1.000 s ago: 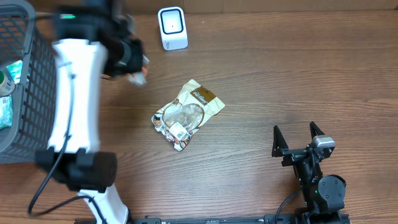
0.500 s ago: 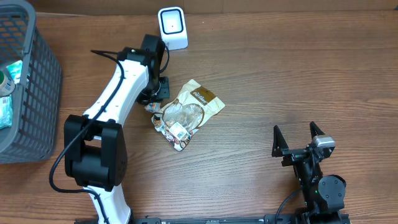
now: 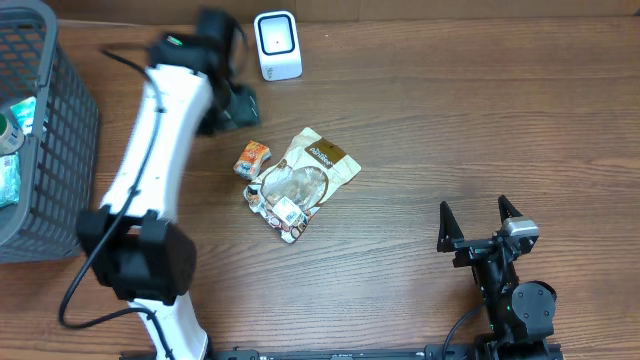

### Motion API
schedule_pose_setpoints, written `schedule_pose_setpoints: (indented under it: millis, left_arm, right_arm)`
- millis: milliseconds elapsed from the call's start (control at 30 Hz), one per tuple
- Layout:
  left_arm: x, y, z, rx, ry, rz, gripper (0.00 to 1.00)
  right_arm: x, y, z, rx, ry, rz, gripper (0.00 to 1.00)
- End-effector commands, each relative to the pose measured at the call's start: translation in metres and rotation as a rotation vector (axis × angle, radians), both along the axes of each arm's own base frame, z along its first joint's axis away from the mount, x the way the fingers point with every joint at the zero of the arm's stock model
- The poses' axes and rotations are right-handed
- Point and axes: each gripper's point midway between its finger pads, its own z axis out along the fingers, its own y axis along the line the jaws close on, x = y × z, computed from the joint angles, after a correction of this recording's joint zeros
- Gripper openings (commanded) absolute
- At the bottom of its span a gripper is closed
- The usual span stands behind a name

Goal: Scan the item barcode
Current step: 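Carry the orange packet out and drop it beside the brown bag, then reach into the basket and grasp the mint-green wipes pack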

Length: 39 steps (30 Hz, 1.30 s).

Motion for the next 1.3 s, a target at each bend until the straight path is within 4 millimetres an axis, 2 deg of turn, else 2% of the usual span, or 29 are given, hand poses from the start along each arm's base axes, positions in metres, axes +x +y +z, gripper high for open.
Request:
schedule_pose_setpoints:
  millis: [0, 67, 133, 233, 267, 367, 500, 567, 633, 733, 900, 1033, 1267]
  left_arm:
    - [0.003, 0.054, 0.111, -0.01, -0.265, 0.123, 0.75]
    - [-0.007, 0.092, 0.145, 0.04, -0.342, 0.208, 0.77]
    - [-0.022, 0.133, 0.168, 0.102, -0.39, 0.299, 0.8]
    - [-0.045, 0.191, 0.179, 0.171, -0.396, 0.449, 0.81]
    - [-0.056, 0.214, 0.177, 0.189, -0.379, 0.509, 0.81]
    - [-0.077, 0.26, 0.158, 0.204, -0.307, 0.635, 0.8]
    - [-0.111, 0.325, 0.121, 0.263, -0.197, 0.879, 0.78]
    - [-0.122, 0.348, 0.103, 0.286, -0.166, 0.953, 0.79]
    - [-0.124, 0.364, 0.083, 0.284, -0.153, 0.985, 0.78]
    - [-0.116, 0.379, 0.056, 0.282, -0.164, 0.979, 0.79]
    - [-0.094, 0.4, 0.012, 0.37, -0.165, 0.748, 0.82]
    - [-0.084, 0.412, -0.019, 0.417, -0.166, 0.643, 0.79]
    - [-0.067, 0.427, -0.062, 0.461, -0.147, 0.516, 0.75]
  right_arm:
    - [0.0, 0.002, -0.002, 0.004, -0.001, 0.008, 1.0]
    - [0.0, 0.002, -0.002, 0.004, -0.001, 0.008, 1.0]
    - [0.0, 0.002, -0.002, 0.004, 0.0, 0.008, 1.0]
    - [0.0, 0.002, -0.002, 0.004, -0.001, 0.008, 1.0]
    - [0.0, 0.002, -0.002, 0.004, -0.001, 0.008, 1.0]
    - [0.0, 0.002, -0.002, 0.004, -0.001, 0.008, 1.0]
    - [0.0, 0.002, -0.002, 0.004, 0.0, 0.008, 1.0]
    - [0.0, 0.002, -0.002, 0.004, -0.001, 0.008, 1.0]
    - [0.0, 0.002, -0.002, 0.004, -0.001, 0.008, 1.0]
    - [0.0, 0.002, -0.002, 0.004, -0.001, 0.008, 1.0]
    - [0.0, 0.002, -0.002, 0.004, 0.0, 0.008, 1.0]
    - [0.0, 0.002, -0.002, 0.004, -0.001, 0.008, 1.0]
    - [0.0, 0.002, -0.002, 0.004, 0.0, 0.008, 1.0]
